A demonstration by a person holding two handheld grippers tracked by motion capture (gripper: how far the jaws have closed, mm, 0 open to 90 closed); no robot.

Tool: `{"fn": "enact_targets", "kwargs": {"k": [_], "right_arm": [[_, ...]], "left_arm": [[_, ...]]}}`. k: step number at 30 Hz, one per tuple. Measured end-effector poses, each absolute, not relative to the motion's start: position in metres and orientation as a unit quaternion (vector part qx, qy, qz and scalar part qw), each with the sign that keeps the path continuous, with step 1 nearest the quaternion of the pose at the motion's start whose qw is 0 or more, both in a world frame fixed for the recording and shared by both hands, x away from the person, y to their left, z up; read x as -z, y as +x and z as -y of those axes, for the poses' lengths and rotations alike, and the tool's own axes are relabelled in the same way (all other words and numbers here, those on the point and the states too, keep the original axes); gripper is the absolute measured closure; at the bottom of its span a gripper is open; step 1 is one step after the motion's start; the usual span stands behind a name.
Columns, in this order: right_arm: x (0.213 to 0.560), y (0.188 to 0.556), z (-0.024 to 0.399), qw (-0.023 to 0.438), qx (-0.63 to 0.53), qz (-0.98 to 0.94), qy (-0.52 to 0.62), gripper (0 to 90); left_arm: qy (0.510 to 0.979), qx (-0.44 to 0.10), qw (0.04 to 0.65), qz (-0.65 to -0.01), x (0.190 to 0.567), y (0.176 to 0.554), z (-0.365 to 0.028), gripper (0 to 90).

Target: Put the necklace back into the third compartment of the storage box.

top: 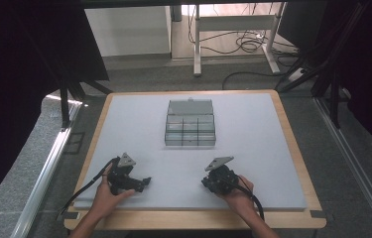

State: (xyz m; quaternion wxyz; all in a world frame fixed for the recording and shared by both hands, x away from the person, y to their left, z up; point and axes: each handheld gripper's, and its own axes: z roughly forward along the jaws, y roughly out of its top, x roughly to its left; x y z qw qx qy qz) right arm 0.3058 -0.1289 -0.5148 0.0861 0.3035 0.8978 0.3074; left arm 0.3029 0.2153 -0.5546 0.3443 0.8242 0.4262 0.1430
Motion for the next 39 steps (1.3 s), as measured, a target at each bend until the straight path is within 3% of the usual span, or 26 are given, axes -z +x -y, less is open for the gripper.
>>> {"fn": "enact_targets", "kwargs": {"k": [39], "right_arm": [[0.494,0.307,0.142,0.094,-0.347,-0.879,0.313,87.7]], "left_arm": [[0.824,-0.143,0.344,-0.426,0.555,0.303,-0.215,0.0]]}}
